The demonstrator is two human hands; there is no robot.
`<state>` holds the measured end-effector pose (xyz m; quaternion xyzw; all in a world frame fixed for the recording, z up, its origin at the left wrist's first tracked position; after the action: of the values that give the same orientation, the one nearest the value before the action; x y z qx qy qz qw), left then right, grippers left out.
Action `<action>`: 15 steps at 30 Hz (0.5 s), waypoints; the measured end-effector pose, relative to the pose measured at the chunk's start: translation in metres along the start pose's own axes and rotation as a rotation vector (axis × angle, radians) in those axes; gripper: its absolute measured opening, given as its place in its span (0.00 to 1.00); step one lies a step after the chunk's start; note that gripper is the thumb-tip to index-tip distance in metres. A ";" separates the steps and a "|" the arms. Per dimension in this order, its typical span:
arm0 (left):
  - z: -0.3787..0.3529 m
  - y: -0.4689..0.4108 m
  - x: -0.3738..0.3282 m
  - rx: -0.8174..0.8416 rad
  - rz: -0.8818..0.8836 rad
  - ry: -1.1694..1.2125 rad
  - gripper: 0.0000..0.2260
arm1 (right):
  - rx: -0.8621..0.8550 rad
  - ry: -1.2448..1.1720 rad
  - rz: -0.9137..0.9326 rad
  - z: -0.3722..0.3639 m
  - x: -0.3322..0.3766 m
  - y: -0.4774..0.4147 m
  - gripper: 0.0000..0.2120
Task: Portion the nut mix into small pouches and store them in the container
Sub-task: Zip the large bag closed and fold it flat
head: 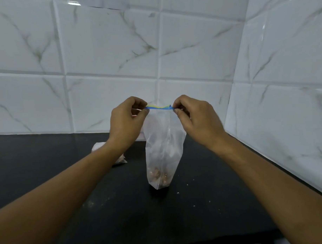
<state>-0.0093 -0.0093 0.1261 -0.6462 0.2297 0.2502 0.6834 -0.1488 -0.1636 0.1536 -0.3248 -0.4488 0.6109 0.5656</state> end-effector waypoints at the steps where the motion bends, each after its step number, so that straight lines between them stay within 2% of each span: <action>1: -0.001 -0.001 0.002 0.019 0.045 0.048 0.04 | 0.013 -0.019 -0.019 0.000 -0.002 -0.001 0.02; 4: -0.004 -0.003 0.004 0.111 0.111 0.148 0.03 | 0.047 -0.057 -0.045 0.001 -0.006 -0.002 0.02; 8: -0.008 -0.001 0.000 0.334 0.155 0.263 0.07 | 0.100 -0.101 -0.038 0.005 -0.010 -0.002 0.02; 13: -0.008 -0.003 0.000 0.570 0.075 0.102 0.15 | 0.207 -0.222 -0.150 0.006 -0.020 -0.006 0.05; 15: -0.007 -0.005 -0.004 0.592 0.046 0.059 0.14 | 0.255 -0.242 -0.220 0.004 -0.026 -0.006 0.06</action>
<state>-0.0096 -0.0165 0.1323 -0.4205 0.3268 0.1688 0.8293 -0.1463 -0.1901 0.1583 -0.1241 -0.4653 0.6319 0.6073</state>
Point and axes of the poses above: each hand's wrist, its own y-axis away from the middle knuckle, its own z-axis out of the back of the hand, x = y × z, the point moved 6 cm from there along -y, towards the middle knuckle, and after that the axes turned 11 degrees about -x, right-handed, at the moved point
